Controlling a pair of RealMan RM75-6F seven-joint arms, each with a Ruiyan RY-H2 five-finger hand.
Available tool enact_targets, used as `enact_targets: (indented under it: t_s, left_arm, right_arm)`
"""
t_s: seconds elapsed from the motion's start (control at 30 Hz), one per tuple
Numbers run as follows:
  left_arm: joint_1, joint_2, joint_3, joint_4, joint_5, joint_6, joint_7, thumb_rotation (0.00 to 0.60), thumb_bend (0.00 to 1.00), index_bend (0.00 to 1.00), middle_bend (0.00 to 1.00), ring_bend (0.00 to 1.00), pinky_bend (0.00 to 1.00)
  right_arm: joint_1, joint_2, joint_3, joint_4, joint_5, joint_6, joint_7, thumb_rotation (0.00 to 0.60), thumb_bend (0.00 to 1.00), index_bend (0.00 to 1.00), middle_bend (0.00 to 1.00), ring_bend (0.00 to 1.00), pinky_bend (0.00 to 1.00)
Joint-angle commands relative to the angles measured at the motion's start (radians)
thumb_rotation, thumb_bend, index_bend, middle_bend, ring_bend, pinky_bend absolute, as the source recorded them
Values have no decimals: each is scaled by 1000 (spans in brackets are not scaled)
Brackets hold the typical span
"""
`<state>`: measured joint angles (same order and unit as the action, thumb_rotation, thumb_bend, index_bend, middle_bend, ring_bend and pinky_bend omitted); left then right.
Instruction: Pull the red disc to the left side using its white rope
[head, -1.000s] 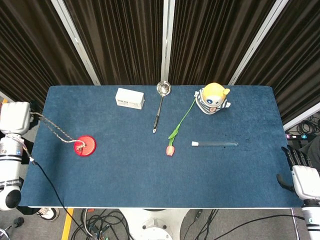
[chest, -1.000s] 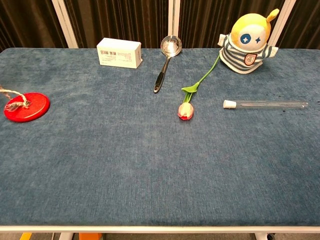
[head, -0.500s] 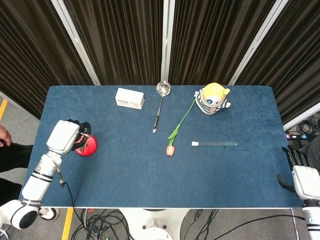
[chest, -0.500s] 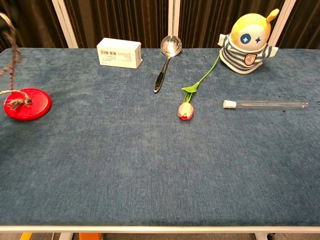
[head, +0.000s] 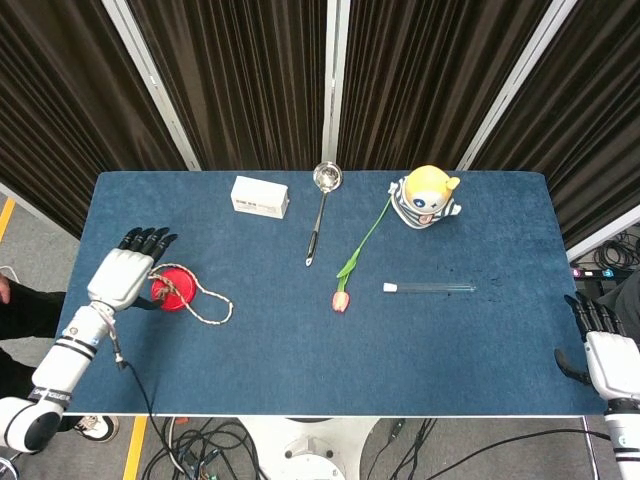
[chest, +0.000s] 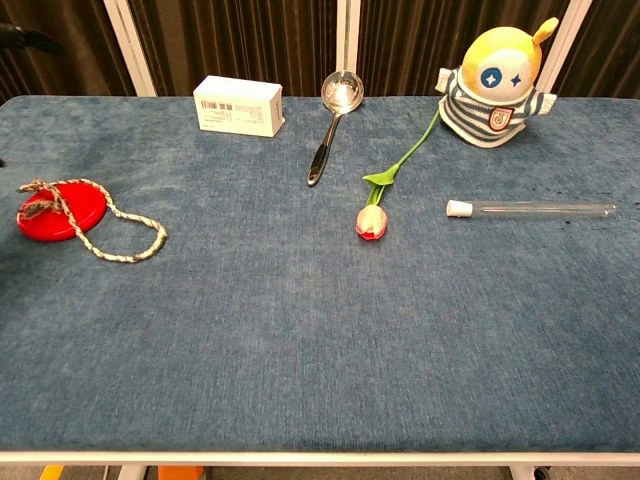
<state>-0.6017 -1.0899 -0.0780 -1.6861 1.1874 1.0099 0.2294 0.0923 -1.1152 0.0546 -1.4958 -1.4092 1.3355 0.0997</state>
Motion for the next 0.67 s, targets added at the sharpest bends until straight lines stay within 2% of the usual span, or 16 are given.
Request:
enact_targets:
  t_s: [0.03, 0.17, 0.33, 0.47, 0.67]
  left_arm:
    - [-6, 68, 9, -52, -45, -54, 51, 600, 75, 0, 0, 0, 27]
    - [41, 72, 4, -75, -7, 33, 13, 600, 49, 0, 0, 0, 29]
    - [174, 35, 63, -59, 145, 243, -21, 600, 50, 0, 0, 0, 30]
    - [303, -35, 119, 36, 242, 436, -5, 600, 63, 8, 0, 0, 30]
    - [434, -107, 162, 190, 330, 612, -65, 600, 63, 12, 10, 0, 35]
  right_arm:
    - [1, 0, 0, -3, -3, 2, -3, 600, 278, 0, 0, 0, 0]
    - [-1, 4, 3, -10, -3, 10, -5, 600, 278, 0, 0, 0, 0]
    - [-7, 16, 5, -30, -11, 31, -11, 600, 278, 0, 0, 0, 0]
    - [-12, 16, 1, -40, -25, 46, -14, 600, 278, 0, 0, 0, 0]
    - [-13, 11, -3, -54, -36, 53, -28, 600, 276, 0, 0, 0, 0]
